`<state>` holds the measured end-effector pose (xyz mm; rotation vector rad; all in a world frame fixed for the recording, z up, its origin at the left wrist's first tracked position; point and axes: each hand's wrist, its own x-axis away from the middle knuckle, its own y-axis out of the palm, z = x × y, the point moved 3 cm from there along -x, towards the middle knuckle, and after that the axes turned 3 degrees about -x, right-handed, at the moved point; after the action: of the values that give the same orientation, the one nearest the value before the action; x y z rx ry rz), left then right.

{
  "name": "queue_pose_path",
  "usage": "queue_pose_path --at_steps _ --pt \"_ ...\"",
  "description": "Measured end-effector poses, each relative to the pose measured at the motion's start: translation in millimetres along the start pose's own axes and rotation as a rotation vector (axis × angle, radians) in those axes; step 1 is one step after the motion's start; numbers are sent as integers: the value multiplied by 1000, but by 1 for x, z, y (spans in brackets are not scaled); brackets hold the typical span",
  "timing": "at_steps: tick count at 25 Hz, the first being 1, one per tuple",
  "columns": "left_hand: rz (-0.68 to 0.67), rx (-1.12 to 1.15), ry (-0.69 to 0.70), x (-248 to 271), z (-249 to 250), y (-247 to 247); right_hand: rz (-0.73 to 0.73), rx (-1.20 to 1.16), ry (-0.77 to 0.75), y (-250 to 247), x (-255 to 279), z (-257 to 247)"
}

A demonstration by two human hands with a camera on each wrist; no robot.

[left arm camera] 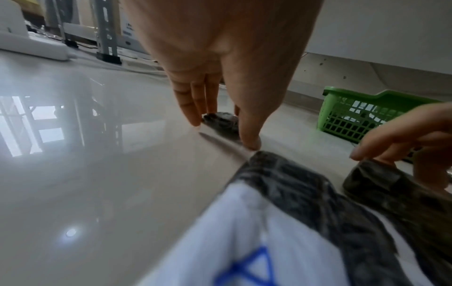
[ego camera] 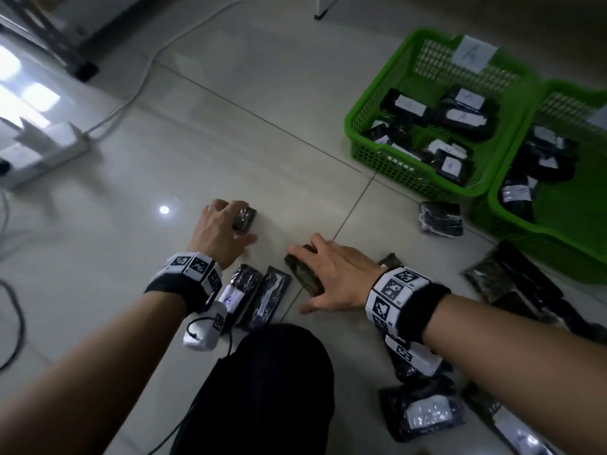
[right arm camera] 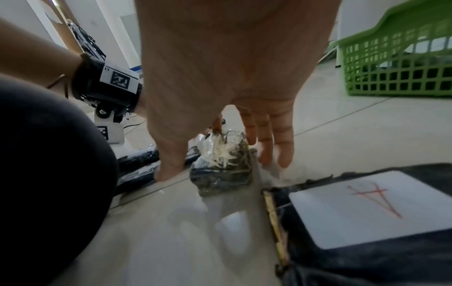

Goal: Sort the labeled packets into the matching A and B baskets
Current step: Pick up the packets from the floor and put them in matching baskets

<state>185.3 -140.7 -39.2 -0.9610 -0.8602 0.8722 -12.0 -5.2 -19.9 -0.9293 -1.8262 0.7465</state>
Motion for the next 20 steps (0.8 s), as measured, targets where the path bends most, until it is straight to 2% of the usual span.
queue_pose_path --at_steps 2,4,7,9,11,12,16,20 --pt "49 55 -4 0 -2 1 52 -48 19 1 1 0" --pt "99 163 -1 -3 -1 0 146 -213 79 -6 6 8" --pt "135 529 -34 -10 5 -6 299 -681 328 -21 9 32" --pt "106 789 -38 -15 20 -10 402 -1125 494 -31 14 51" --pt "84 922 -17 -17 42 -18 435 -1514 503 -41 22 61" --pt "78 957 -9 -17 54 -21 441 -1599 485 -45 29 64" --pt "53 1066 33 -29 101 -35 576 -1717 439 -68 52 78" --pt "29 996 155 -55 149 -39 801 -1686 417 -87 64 105"
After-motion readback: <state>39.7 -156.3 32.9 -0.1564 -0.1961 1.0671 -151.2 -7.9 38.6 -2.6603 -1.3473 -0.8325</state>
